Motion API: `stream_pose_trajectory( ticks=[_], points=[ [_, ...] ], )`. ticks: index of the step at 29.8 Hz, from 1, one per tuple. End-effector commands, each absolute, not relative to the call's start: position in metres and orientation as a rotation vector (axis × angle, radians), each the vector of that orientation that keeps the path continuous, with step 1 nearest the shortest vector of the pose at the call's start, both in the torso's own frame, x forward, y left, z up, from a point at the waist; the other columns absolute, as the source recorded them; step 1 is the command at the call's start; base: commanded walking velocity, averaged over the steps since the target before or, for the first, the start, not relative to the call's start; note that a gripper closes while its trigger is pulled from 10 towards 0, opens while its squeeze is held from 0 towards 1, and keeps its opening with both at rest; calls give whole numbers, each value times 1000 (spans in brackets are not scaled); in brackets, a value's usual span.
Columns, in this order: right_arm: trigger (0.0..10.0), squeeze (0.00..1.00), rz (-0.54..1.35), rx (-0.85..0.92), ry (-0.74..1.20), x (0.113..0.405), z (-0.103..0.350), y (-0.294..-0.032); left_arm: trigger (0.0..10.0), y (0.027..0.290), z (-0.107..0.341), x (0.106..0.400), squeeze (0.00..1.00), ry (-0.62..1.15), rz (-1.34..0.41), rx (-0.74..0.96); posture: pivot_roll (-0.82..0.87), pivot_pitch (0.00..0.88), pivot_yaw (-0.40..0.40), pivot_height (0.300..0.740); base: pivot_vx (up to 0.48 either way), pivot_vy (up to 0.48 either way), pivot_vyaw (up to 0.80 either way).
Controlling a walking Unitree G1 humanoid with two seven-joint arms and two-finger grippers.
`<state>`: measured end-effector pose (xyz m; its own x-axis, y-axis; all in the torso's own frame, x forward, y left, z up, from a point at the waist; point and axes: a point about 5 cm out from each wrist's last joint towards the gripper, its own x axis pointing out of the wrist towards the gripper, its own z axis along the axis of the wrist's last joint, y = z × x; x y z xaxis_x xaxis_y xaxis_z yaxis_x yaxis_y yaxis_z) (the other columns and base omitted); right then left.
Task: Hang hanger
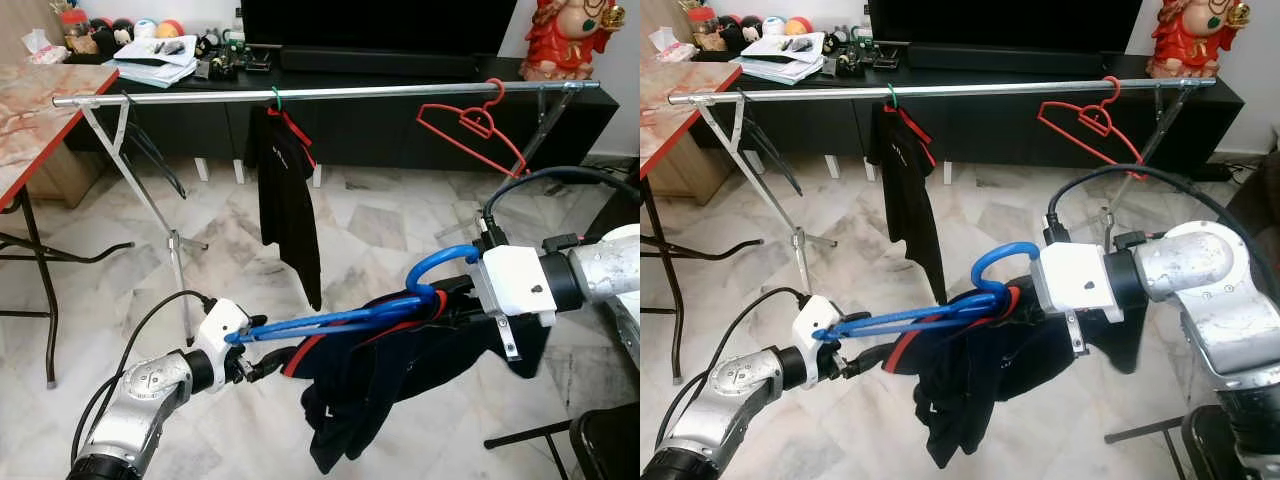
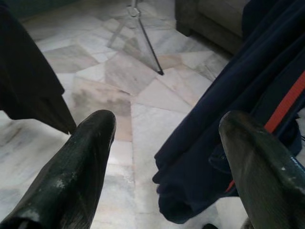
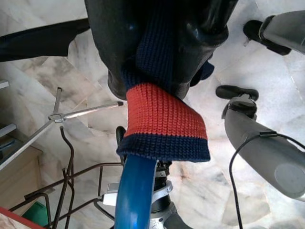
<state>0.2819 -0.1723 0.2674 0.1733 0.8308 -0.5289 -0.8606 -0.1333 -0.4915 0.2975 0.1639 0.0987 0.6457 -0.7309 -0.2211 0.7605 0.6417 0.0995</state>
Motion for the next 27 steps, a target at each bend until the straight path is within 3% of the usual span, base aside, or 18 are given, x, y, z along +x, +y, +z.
stream_pose_trajectory(
  ticks=[1, 9, 27],
  points=[
    [0, 0, 1436, -911, -21, 278, 281, -171, 10000, 161, 101, 294, 0, 172, -913, 206, -87, 175, 21, 740, 0, 0, 0],
    [0, 0, 1437, -914, -16, 277, 281, -170, 10000, 166, 102, 285, 0, 239, -1044, 322, -83, 176, 18, 740, 0, 0, 0],
    [0, 0, 1440, -922, 1, 278, 278, -169, 10000, 161, 103, 267, 0, 354, -1249, 335, -85, 173, 15, 740, 0, 0, 0]
  ],
)
